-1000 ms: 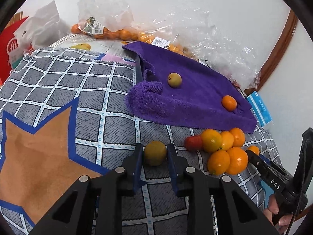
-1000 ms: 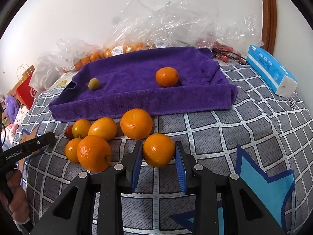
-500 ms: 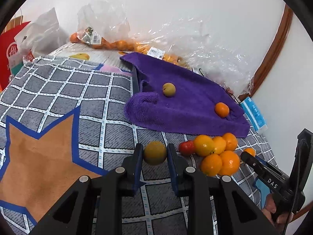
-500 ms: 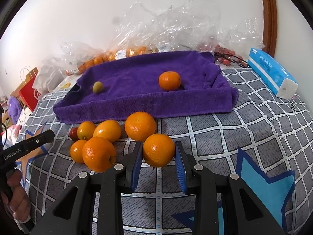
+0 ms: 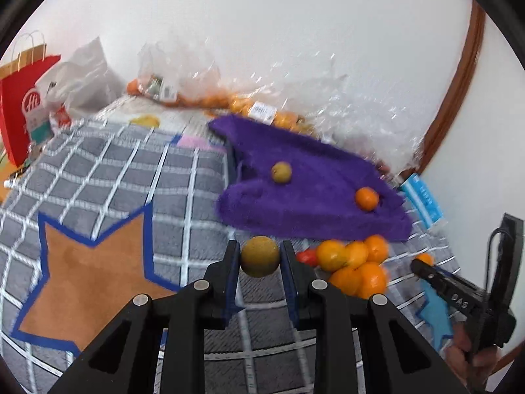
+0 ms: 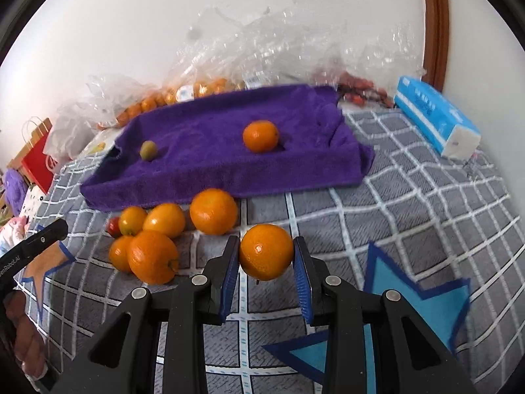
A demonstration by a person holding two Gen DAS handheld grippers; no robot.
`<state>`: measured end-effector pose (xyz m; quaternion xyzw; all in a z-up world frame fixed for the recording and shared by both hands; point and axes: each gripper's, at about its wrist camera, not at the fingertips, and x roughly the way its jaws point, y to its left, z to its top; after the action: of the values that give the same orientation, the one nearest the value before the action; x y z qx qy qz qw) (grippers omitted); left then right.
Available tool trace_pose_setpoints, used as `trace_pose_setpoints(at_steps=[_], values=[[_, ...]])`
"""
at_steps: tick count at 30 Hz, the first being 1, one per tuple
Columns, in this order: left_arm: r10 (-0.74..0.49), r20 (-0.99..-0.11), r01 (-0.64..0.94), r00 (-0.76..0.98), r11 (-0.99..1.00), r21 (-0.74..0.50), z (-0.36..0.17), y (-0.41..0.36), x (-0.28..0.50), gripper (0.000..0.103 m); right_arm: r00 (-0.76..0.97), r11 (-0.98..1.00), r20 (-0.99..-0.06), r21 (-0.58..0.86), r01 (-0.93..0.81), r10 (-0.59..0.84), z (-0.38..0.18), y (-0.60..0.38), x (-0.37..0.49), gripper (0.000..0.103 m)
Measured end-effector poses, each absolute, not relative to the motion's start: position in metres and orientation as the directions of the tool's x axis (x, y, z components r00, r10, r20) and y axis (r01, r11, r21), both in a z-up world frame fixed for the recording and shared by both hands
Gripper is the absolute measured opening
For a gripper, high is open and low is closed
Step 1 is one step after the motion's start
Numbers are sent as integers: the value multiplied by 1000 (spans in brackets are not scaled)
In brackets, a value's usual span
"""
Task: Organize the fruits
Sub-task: 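Carry the yellow fruit and orange over the purple towel with both tools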
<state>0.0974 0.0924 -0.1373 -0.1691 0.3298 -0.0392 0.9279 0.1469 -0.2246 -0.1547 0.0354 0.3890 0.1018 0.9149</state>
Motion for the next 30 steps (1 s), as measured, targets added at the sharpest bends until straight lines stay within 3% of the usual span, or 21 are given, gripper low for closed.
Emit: trace_pose_setpoints(at_steps=[8, 17, 30], values=[[-138, -595, -49, 792, 957, -287, -97, 93, 125, 24, 722, 976, -658, 120, -182, 215, -112, -219, 165, 32], [-148, -534, -29, 832, 950, -310, -70, 92, 173, 24, 768, 976, -605, 80, -203, 209, -84, -207, 206, 32], [-170, -512, 10, 842, 953, -302, -120, 80, 208, 24, 739, 978, -640, 133, -162, 209, -137, -208, 261, 32]])
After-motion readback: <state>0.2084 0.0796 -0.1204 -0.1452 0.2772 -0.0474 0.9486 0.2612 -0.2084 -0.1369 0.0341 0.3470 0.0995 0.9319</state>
